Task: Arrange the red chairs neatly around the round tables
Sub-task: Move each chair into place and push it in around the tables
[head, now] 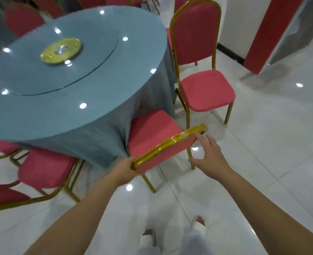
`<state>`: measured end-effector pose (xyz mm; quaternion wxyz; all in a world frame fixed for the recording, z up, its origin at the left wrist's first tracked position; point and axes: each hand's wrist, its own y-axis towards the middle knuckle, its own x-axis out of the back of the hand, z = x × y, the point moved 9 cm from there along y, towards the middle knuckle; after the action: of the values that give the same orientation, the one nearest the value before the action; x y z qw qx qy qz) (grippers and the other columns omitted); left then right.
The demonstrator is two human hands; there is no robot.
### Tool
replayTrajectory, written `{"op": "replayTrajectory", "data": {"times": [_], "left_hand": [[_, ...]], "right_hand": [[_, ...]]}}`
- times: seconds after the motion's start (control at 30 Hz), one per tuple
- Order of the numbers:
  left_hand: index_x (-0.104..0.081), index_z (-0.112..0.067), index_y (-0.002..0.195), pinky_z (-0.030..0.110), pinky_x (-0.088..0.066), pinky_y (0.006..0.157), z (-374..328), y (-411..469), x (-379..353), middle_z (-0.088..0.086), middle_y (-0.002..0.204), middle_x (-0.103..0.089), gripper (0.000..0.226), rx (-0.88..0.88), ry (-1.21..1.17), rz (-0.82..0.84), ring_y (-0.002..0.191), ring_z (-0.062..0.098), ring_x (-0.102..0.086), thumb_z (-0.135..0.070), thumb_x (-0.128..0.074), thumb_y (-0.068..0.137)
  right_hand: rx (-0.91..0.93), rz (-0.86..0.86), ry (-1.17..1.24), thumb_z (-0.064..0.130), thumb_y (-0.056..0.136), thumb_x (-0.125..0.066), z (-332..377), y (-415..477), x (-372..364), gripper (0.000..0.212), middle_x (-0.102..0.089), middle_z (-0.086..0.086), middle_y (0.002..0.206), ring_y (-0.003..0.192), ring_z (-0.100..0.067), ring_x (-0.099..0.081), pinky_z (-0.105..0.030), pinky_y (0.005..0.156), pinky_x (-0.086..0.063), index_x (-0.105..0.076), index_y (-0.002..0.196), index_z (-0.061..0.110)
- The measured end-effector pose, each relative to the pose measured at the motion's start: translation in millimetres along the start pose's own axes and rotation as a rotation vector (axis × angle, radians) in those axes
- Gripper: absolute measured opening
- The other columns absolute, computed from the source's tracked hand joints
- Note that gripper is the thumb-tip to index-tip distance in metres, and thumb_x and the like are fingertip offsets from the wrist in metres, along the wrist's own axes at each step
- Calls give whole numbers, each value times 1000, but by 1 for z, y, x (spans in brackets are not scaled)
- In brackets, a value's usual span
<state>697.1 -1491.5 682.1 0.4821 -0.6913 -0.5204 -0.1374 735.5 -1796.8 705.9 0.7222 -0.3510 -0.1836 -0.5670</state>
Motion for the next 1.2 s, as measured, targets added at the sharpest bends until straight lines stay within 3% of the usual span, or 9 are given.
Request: {"op": "replayTrajectory", "data": {"times": [0.07,0.13,0.2,0.23,0.3,0.6,0.8,0.9,1.2], "left_hand": [[-63,-42,84,28,-50,69,27,-33,-8,-12,75,-63,37,38,39,-4,82,18,-64,-6,-59,80],[-65,-50,110,26,-49,70,48,-59,-17,-13,86,-67,56,50,80,6,84,12,-62,-4,-53,80],[-59,-54,124,19,-45,67,72,-86,-22,-16,95,-67,67,48,76,6,85,8,-60,-3,-51,81],[-58,-55,126,18,-44,66,85,-97,-24,-16,98,-67,68,47,70,2,86,7,-59,-3,-51,82],[-58,-54,126,22,-48,72,109,-118,-25,-14,103,-68,68,34,65,-5,91,9,-60,-3,-49,83],[-59,-51,127,15,-44,74,214,-207,-37,-15,105,-67,54,-27,40,-48,92,7,-60,-9,-56,92],[-57,-50,128,14,-43,73,262,-254,-36,-17,105,-65,56,-35,-6,-63,91,4,-59,-9,-54,91],[-59,-52,121,15,-48,77,264,-261,-38,-22,103,-63,43,-63,-117,-70,91,-1,-60,-20,-62,92],[-60,-49,119,28,-53,87,260,-238,-20,-26,111,-58,35,-82,-190,-130,99,0,-58,-29,-67,90]], "right_hand": [[46,28,-243,51,76,-75,12,-1,-18,93,-10,-2,164,149,-31,-13,-54,115,-27,-18,150,51],[67,86,-407,51,78,-73,18,-9,-39,73,-29,-4,158,148,-34,-17,-54,114,-22,-39,142,48],[95,113,-461,47,78,-70,29,-24,-56,33,-60,4,119,128,-27,-45,-49,105,-28,-65,110,42],[114,150,-498,46,78,-68,35,-33,-67,20,-63,10,99,113,-22,-55,-46,99,-32,-68,97,39],[144,252,-552,44,81,-67,45,-58,-92,14,-61,13,84,92,-14,-59,-38,88,-36,-70,93,38],[185,276,-478,28,84,-68,86,-162,-175,26,-63,13,88,88,-11,-57,-41,92,-40,-70,103,45],[194,260,-475,28,82,-69,115,-200,-216,28,-65,14,93,97,-15,-56,-46,101,-37,-71,105,45],[170,194,-510,33,80,-72,118,-208,-222,30,-63,17,101,111,-13,-52,-48,103,-38,-70,108,43],[168,192,-531,27,84,-72,131,-180,-222,15,-66,8,94,97,-19,-58,-42,83,-53,-74,96,35]]}}
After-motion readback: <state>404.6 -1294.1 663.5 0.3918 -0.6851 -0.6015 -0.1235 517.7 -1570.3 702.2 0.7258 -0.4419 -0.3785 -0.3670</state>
